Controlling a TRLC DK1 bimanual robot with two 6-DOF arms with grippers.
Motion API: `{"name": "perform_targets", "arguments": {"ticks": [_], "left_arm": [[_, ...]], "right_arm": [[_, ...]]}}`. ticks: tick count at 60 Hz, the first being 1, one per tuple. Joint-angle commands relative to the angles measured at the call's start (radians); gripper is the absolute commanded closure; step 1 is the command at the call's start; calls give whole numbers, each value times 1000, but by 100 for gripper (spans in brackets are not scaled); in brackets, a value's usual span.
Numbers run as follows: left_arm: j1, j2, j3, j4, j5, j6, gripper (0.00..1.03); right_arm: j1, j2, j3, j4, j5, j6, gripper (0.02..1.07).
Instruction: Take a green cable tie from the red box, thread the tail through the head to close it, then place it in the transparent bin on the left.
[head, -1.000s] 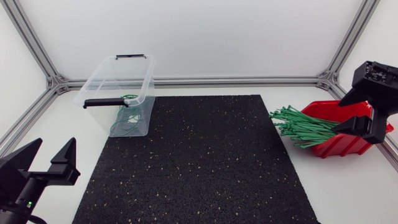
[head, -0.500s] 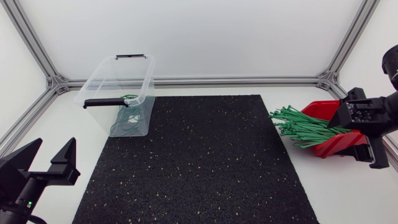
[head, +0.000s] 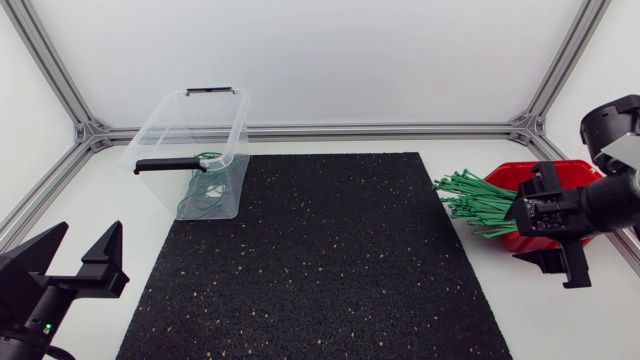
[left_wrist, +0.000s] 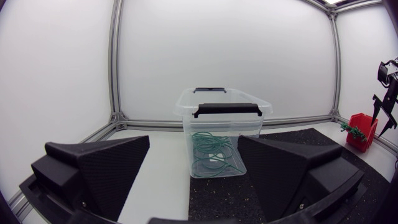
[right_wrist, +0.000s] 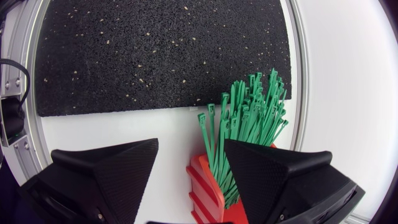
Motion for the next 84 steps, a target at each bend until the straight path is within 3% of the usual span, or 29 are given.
{"name": "perform_targets", "arguments": {"ticks": [1, 30, 39, 68, 84], "left_arm": [[-4, -4, -37, -24, 4, -26, 4], [-6, -4, -37, -24, 4, -26, 4], [-6, -4, -37, -24, 4, -26, 4], [-6, -4, -37, -24, 4, -26, 4], [-6, -4, -37, -24, 4, -26, 4]], "right_arm": [[6, 26, -25, 13, 9, -22, 41], [18, 140, -79, 190, 48, -11, 48], [19, 163, -74, 205, 55, -11, 48], [27, 197, -81, 245, 55, -10, 71], [33, 210, -85, 271, 58, -4, 71]]}}
